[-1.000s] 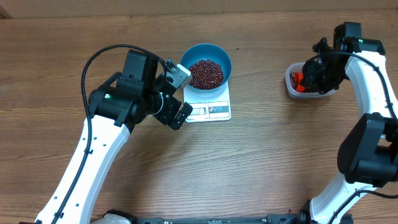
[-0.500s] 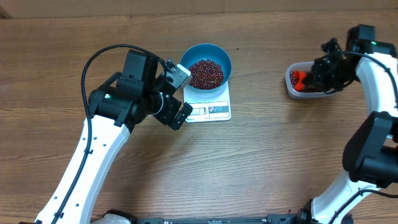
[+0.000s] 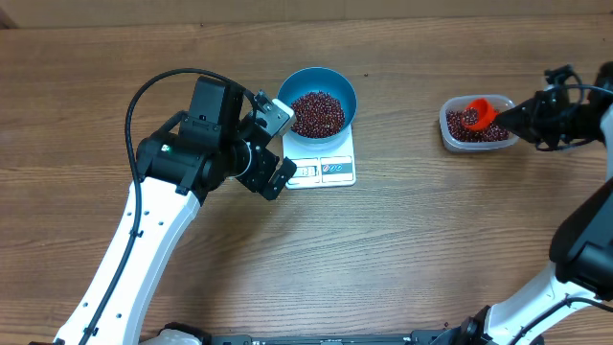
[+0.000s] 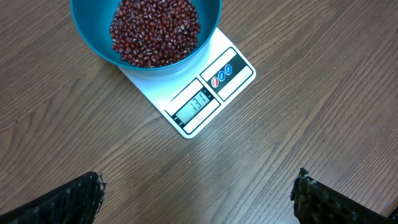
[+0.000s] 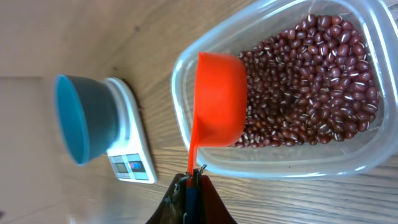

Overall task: Scoop item into bowl and weigh 150g on scale
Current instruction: 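Carry the filled red cup over the teal bowl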

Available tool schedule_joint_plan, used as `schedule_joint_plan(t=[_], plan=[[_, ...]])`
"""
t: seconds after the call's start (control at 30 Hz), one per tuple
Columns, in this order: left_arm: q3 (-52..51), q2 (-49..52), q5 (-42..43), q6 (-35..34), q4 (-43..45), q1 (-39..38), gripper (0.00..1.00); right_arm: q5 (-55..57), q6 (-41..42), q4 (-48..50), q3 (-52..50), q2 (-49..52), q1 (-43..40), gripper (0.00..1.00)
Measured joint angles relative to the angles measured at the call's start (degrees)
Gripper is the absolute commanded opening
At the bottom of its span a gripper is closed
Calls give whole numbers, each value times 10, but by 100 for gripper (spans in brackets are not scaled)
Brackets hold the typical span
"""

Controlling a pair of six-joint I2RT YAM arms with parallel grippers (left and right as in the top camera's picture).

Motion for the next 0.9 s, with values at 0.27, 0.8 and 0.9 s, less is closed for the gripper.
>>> schedule_joint_plan(t=[0.27,0.8,0.9], plan=[[0,0,0,0,0,0,99,-93,-5,-12,0,0,-26,4],[0,0,0,0,0,0,99,-129,-14,-55,19,0,96,4],[0,0,0,0,0,0,100,-130,-14,-61,40,0,129,4]])
